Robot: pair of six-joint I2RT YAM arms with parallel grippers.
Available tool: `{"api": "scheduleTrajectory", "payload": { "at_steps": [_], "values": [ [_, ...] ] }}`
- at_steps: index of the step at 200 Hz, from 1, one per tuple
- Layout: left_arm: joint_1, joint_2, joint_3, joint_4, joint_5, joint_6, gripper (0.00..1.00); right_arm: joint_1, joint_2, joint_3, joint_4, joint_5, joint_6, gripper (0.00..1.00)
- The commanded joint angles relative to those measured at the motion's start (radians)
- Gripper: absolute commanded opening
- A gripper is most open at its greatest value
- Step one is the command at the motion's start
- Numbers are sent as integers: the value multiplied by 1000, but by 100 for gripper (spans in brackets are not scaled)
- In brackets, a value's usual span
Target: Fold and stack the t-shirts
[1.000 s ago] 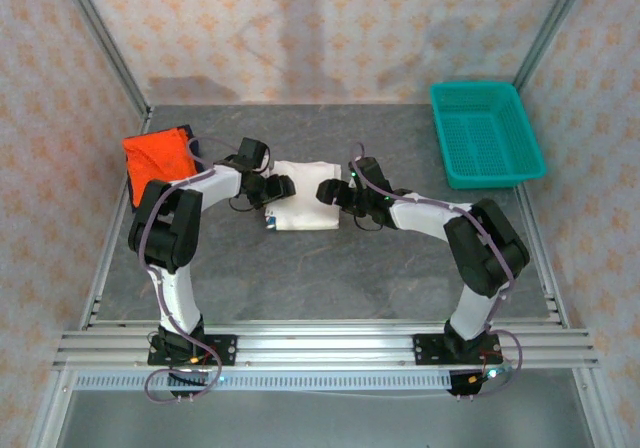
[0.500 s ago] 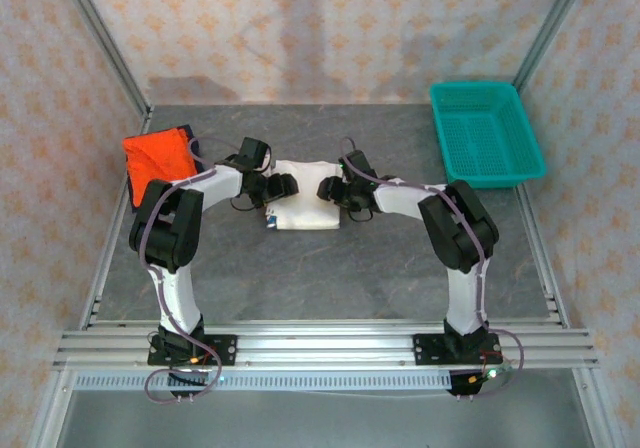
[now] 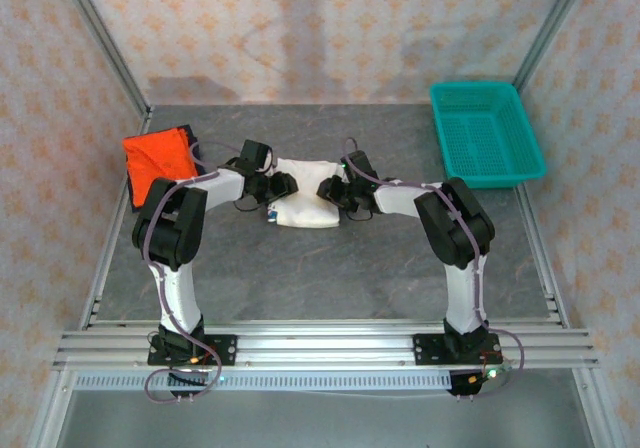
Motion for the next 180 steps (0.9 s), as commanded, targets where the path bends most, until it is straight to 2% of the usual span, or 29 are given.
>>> {"api": "scheduleTrajectory", "payload": {
  "at_steps": [1,25,36,45,71,91,106,129,180],
  "values": [
    [-23,40,12,-26,21,6,26,16,19,-24,27,-37,6,39],
    [-23,39,8,-27,17,12,0,16,2,-27,29,-37,-1,39],
    [-23,37,5,-24,17,19,0,16,-11,-29,32,-37,-6,40],
    [-24,33,7,-28,13,29,0,15,-30,-37,40,-35,-15,46],
    [-24,-6,16,-83,-51,108,0,9,-115,-80,51,20,-69,77],
    [-23,-40,41,-158,-117,196,0,2,-196,-133,67,90,-119,88],
    [-23,-89,58,-206,-161,255,0,0,-243,-159,59,121,-168,93],
    [-23,-143,78,-251,-221,318,0,1,-295,-187,56,133,-217,94],
    [-22,-199,138,-315,-351,421,0,35,-333,-202,120,47,-333,94]
  ]
}}
